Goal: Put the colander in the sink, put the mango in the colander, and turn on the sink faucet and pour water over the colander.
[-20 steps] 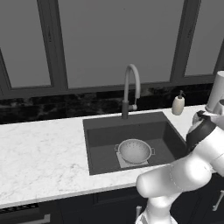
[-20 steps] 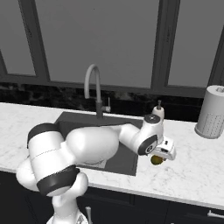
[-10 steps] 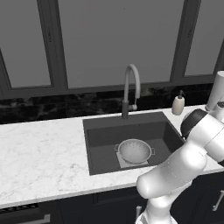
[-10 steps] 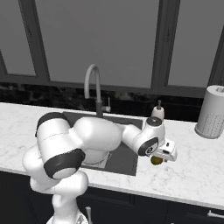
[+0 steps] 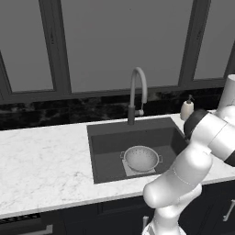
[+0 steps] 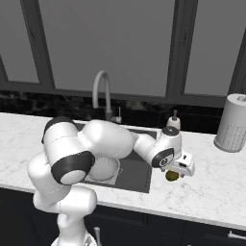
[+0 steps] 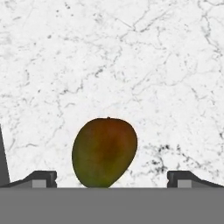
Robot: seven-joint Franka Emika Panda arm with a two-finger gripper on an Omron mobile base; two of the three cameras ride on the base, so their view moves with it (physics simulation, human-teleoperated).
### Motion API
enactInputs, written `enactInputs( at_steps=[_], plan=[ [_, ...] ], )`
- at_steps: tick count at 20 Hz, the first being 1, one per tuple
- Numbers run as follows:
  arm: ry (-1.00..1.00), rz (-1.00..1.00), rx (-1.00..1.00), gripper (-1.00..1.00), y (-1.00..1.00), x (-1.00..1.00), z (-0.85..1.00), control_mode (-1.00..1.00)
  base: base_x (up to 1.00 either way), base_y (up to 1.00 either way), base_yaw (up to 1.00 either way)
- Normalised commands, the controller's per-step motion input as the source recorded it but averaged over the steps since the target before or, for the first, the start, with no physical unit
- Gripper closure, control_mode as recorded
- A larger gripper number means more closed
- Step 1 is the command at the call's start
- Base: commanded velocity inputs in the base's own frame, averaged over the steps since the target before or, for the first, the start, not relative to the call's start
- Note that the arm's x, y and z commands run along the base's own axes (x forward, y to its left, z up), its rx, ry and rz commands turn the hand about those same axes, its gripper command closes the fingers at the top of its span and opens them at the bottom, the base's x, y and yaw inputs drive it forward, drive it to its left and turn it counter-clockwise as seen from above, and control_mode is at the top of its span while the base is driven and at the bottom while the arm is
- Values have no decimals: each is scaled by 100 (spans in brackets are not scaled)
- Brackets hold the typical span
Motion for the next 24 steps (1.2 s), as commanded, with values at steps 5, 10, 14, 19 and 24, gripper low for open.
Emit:
enactInputs(
  at_steps=[5,10,14,19,24],
  plan=[
    [2,0,0,-100,0,0,-13,-100,0,0,0],
    [0,0,0,-100,0,0,-20,-100,0,0,0],
    [0,0,0,-100,0,1,-27,-100,0,0,0],
    [0,0,0,100,0,11,-20,-100,0,0,0],
    [-1,0,1,100,0,21,-7,-100,0,0,0]
  ],
)
